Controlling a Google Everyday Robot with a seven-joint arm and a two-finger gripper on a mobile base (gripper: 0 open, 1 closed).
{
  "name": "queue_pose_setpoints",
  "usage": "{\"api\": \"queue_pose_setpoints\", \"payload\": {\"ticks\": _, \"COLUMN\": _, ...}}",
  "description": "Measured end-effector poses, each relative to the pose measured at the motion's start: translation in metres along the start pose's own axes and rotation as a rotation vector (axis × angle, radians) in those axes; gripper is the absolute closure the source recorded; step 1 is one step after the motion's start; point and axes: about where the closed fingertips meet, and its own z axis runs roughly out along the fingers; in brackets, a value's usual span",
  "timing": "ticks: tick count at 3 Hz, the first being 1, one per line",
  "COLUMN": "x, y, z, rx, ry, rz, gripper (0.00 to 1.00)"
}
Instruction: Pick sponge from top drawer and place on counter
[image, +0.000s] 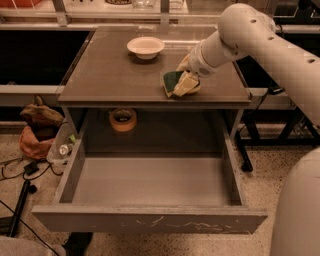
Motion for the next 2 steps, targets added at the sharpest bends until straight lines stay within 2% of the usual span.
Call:
{"api": "queue_pose_setpoints", "payload": {"ticks": 1, "x": -0.003, "y": -0.0123, "z": 0.0138, "rx": 0.008, "ry": 0.028, "rz": -0.004, "gripper": 1.0}}
{"api": "queue_pose_setpoints", "payload": {"ticks": 2, "x": -0.0042, "y": -0.0161, "z": 0.02, "rx": -0.006, "ry": 0.033, "rz": 0.003, "gripper": 1.0}}
